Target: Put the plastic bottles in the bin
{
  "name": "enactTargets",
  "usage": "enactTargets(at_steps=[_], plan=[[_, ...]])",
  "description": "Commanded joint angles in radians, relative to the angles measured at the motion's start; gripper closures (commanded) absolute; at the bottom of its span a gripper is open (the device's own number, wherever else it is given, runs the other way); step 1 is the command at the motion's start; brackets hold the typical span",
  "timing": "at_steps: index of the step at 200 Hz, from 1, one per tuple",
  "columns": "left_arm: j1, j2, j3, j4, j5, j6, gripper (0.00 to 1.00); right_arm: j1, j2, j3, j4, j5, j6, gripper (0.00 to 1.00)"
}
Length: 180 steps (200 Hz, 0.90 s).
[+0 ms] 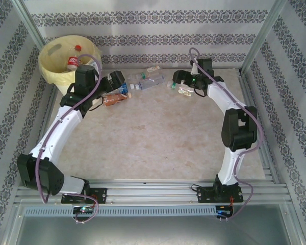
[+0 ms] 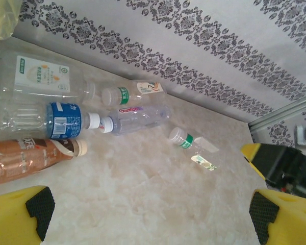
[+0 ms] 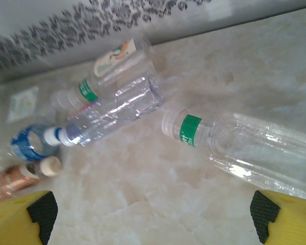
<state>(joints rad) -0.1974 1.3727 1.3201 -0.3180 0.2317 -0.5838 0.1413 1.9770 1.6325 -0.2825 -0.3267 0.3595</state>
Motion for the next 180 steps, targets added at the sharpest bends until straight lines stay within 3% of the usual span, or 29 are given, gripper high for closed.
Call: enactTargets(at_steps=[1, 30, 55, 78, 136, 180], plan=[[-0.010, -0.080, -0.048, -0.052, -0.022, 0.055, 0.00, -0.003, 0.083, 0.110, -0.156, -0.019, -0.127, 0.02], [-0.009, -0.126, -0.116, -0.072, -0.080, 0.057, 0.00, -0.006, 0.203, 0.277, -0.238, -0.006, -0.143, 0.02], [-0.008, -0.145, -0.137, -0.084, -0.126, 0.054, 0.00, -0.002, 0.304, 0.440, -0.363, 0.198, -0.063, 0.02], [-0.007, -0.143, -0.129, -0.104, -0.148, 0.064, 0.00, -0.005, 0.347, 0.482, -0.356, 0.255, -0.228, 0.02], [-0.007, -0.122, -0.138, -0.122, -0.172, 0.051, 0.00, -0.050, 0.504, 0.685, -0.543, 0.105, -0.523, 0.02], [-0.008, -0.088, -0.132, -0.110, -0.154, 0.034, 0.00, -0.077, 0.522, 0.709, -0.631, -0.025, -0.644, 0.02]])
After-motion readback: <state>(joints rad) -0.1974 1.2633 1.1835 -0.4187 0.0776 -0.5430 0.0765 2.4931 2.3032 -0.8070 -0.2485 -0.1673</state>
